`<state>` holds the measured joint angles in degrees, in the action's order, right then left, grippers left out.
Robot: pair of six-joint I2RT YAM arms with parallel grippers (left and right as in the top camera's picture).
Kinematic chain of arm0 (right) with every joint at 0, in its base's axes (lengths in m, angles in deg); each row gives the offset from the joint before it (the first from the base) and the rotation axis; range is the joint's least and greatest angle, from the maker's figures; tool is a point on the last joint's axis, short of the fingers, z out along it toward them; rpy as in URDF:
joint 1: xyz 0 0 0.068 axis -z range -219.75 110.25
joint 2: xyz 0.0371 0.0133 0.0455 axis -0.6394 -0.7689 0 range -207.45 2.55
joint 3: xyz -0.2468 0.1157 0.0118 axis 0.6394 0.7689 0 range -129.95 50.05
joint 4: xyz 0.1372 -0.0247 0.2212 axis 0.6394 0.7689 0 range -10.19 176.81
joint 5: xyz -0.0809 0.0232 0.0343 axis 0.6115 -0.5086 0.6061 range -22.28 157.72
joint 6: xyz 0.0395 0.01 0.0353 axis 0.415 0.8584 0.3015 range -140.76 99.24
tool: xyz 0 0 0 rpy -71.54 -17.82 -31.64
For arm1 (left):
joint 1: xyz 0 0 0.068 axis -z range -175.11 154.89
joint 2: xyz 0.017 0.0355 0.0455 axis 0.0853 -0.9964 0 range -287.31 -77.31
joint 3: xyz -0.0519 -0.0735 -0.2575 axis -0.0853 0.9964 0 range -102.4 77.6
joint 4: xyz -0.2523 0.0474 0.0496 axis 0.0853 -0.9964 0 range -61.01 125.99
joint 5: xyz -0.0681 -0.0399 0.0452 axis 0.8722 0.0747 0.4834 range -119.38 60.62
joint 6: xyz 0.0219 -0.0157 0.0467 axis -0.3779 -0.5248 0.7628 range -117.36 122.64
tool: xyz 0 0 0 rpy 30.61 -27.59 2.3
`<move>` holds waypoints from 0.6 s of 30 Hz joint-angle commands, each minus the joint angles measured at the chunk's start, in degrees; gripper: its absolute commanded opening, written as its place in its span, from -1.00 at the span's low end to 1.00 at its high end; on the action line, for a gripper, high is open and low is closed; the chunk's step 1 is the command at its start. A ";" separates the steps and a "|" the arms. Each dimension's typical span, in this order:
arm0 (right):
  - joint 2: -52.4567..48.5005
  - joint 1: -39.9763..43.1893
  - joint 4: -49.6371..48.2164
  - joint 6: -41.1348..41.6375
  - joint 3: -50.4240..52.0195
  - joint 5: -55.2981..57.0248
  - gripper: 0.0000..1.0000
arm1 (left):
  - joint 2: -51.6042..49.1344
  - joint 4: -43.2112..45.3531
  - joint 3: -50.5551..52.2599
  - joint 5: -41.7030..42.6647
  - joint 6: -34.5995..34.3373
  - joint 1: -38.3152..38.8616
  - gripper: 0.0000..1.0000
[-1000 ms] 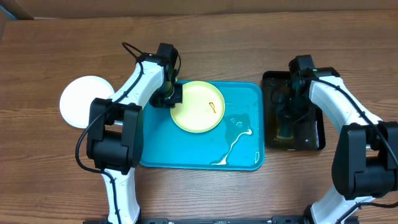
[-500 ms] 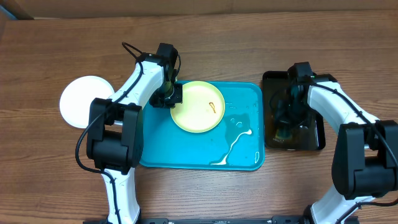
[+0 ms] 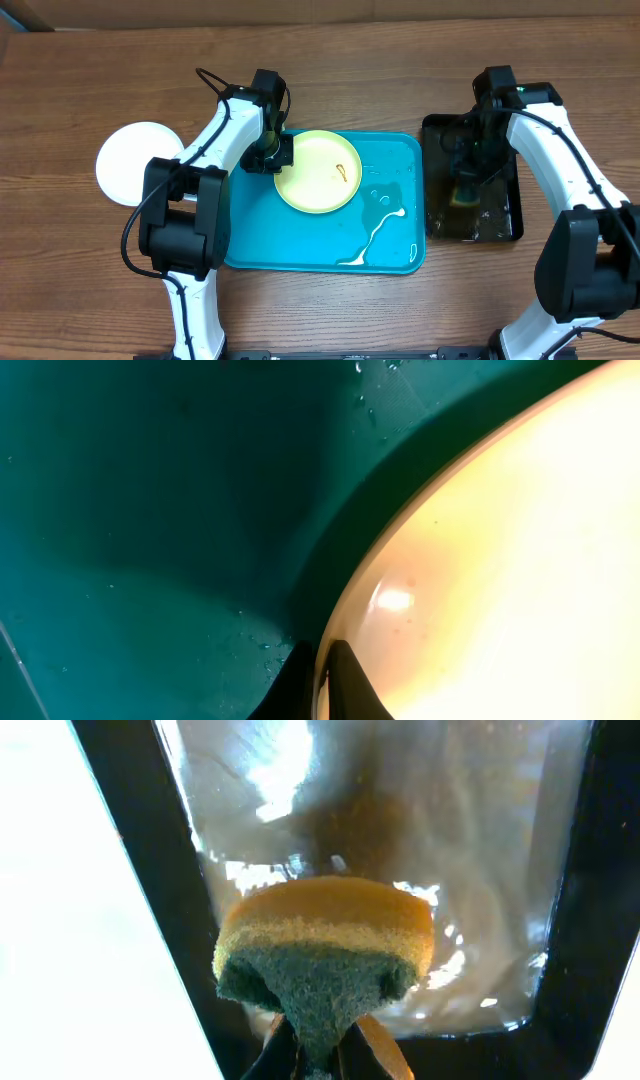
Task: Clean dirty plates on tray and stack at the side
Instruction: 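Grasp the sponge and wet it in the black tray with the right gripper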
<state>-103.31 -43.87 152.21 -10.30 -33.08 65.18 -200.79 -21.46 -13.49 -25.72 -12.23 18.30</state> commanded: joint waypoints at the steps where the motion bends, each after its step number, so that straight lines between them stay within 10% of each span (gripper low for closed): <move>1: 1.11 0.39 -0.11 -0.50 -0.52 0.35 -0.92 | -2.25 0.85 2.03 -1.07 -0.76 0.11 -0.92; 18: 1.14 0.39 3.04 1.75 -0.90 5.73 -0.93 | -2.25 0.90 2.03 -1.07 -0.74 0.11 -0.92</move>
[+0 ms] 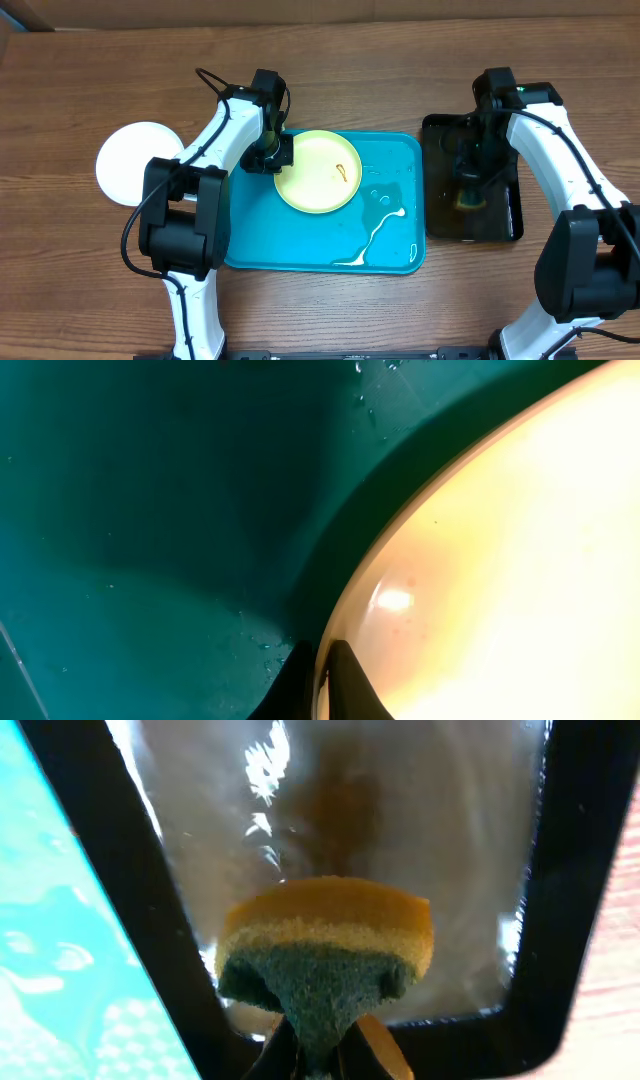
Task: Clean dirty plates on tray and stack at the side
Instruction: 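Grasp the sponge and wet it in the black tray with the right gripper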
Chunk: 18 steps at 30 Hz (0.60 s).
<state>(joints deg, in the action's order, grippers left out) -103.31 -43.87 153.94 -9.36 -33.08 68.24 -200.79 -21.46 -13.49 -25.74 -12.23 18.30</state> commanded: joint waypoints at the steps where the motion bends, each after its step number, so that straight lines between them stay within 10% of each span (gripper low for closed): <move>1: 1.14 0.39 1.31 0.79 -0.90 2.95 -0.93 | -2.25 0.92 2.03 -1.05 -0.74 0.11 -0.92; 18: 1.14 0.28 6.32 5.57 -5.44 6.58 -0.93 | -2.25 0.94 2.03 -1.07 -0.55 0.11 -0.92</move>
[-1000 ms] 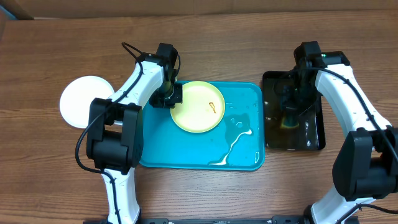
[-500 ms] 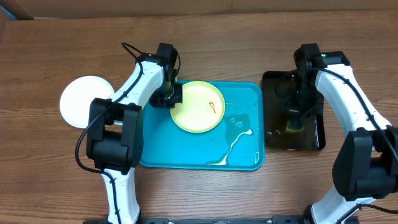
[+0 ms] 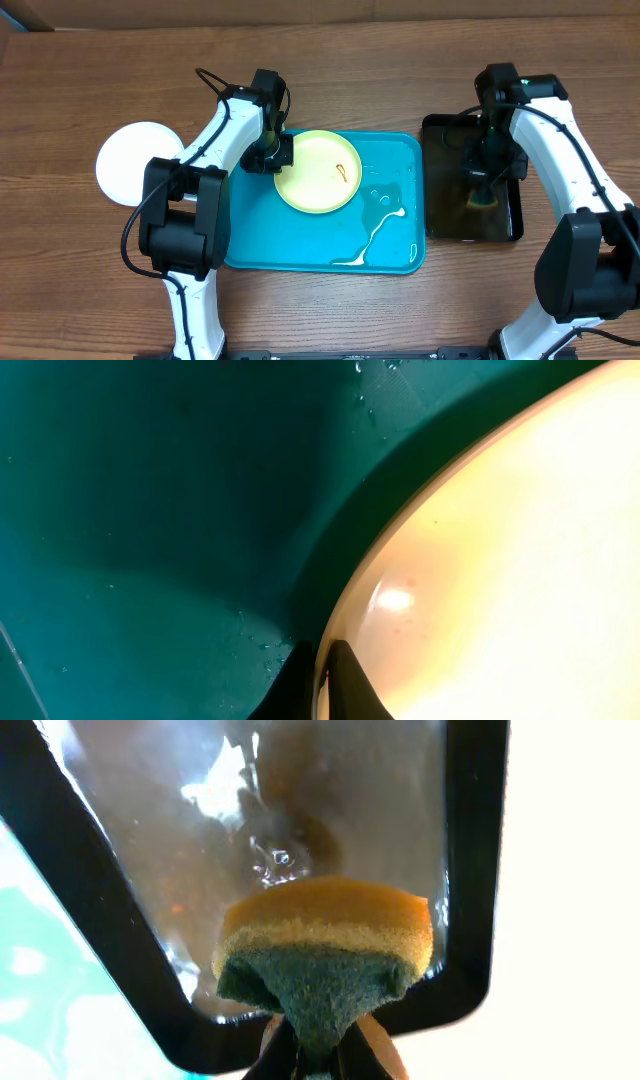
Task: Clean dirty plates on tray and stack at the side
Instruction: 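Grasp the sponge and wet it in the black tray with the right gripper, then scrub the yellow plate held by the left gripper with the sponge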
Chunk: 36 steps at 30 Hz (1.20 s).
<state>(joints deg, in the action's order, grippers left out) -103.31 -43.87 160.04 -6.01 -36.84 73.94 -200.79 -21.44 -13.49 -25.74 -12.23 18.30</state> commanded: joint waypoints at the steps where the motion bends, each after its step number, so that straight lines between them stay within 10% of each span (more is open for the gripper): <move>1: 1.14 0.31 -0.26 2.25 -1.68 0.85 -0.92 | -2.25 0.94 2.03 -1.05 -0.55 0.11 -0.92; 31: 1.14 0.13 -0.33 1.77 -6.97 -5.07 -0.93 | -2.25 1.14 2.03 -1.03 -0.55 0.11 -0.91; 36: 1.14 -2.38 -0.33 1.77 -11.34 -6.43 -0.93 | -2.25 1.22 2.03 0.00 -0.57 0.11 -0.54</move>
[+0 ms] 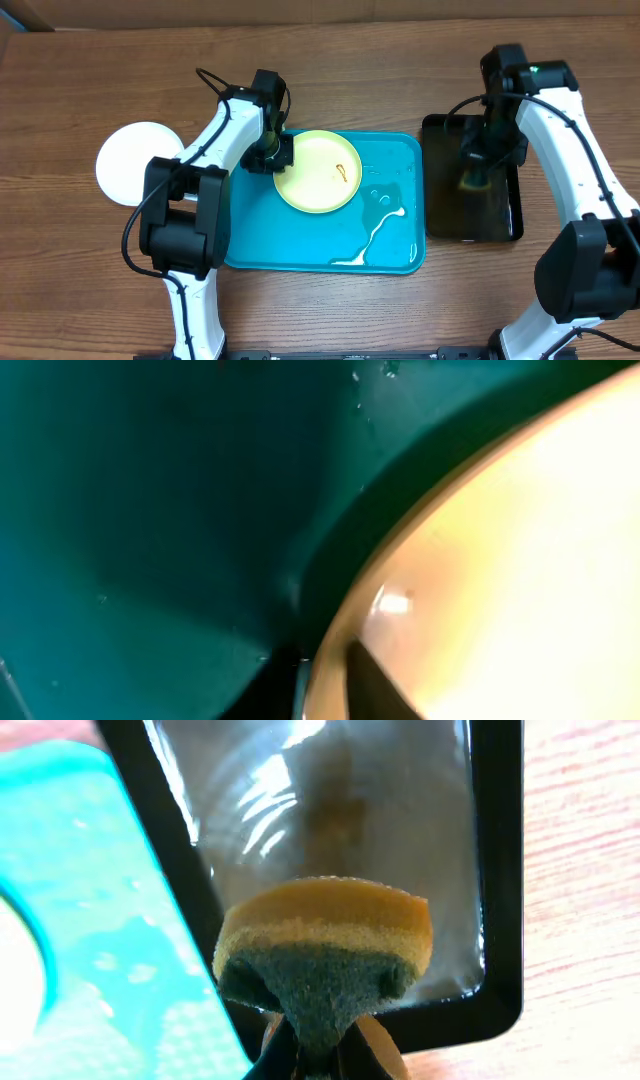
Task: Clean dirty plates on tray and stack at the side
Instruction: 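Scrub the yellow plate held by the left gripper with the sponge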
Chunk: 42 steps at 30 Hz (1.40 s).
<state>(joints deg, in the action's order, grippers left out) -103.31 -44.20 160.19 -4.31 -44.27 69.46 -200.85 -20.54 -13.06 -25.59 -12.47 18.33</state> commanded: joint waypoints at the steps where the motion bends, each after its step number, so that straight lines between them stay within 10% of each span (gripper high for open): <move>1: 1.14 -2.93 -1.01 0.04 -4.42 -2.78 -0.93 | -2.19 0.46 1.60 0.31 -0.31 0.09 -0.53; 17: -5.35 -29.11 -18.51 -3.43 -4.26 12.26 -0.93 | -2.19 0.55 1.60 0.28 -0.31 0.09 -0.92; 42: -18.58 -29.99 -29.42 -6.05 -3.08 3.56 -0.92 | -2.19 0.92 1.60 0.31 -0.31 0.09 -0.92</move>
<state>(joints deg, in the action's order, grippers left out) -121.76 -74.29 131.67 -10.45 -47.31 73.85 -200.66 -20.37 -12.97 -24.02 -12.19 18.15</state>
